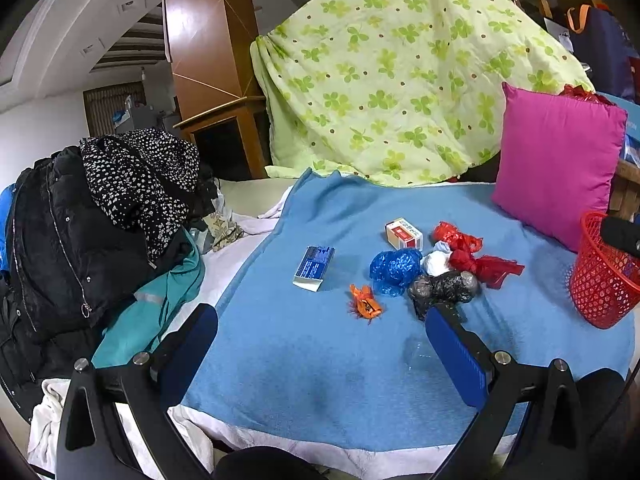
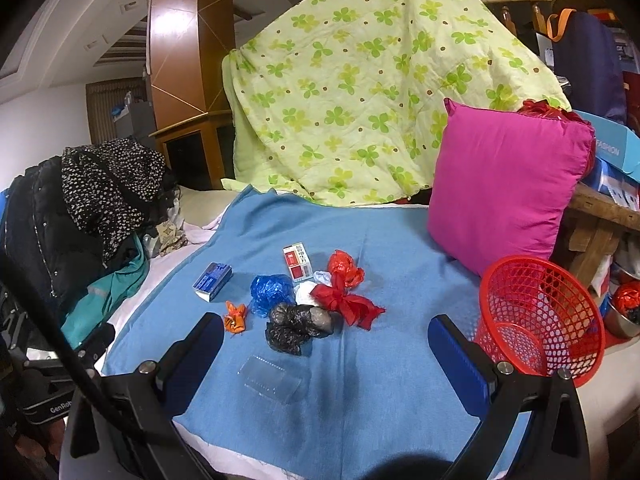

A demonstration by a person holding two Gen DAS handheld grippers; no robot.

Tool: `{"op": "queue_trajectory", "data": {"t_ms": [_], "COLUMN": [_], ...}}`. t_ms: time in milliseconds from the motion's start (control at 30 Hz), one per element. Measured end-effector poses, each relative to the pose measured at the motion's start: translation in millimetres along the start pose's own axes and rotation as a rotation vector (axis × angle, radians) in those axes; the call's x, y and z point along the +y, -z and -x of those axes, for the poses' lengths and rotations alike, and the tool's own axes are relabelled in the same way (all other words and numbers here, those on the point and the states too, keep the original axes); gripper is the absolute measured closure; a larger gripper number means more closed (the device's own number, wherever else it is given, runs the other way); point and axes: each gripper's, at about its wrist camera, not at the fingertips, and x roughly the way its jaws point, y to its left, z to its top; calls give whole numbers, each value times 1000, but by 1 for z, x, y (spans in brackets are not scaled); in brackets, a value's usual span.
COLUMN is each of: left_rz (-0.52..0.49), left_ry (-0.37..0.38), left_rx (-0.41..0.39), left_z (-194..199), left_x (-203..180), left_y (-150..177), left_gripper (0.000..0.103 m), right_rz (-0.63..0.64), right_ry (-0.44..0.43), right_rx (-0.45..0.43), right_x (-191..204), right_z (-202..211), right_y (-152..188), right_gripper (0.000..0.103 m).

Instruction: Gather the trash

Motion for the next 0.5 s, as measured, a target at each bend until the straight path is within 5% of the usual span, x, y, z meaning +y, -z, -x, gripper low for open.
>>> {"op": "queue_trajectory", "data": {"t_ms": [100,200,500], "left_rz": [-8,-19,-22], "left_ry": [-4,-6,5], "left_rx": [10,13,47], "left_z": [-3,72,96], "left_x": [-3,-76,-118], "left_y": [8,85,95], "left_gripper": [0,0,0], "right_rz": [-24,-48,-49], "right_ry": [-12,-24,-32], "right_rx": [8,21,45], "right_x": [-4,-8,-19], "right_z": [-8,-18,-44], "right_y": [-4,-7,-8], "right_gripper": [0,0,0]}}
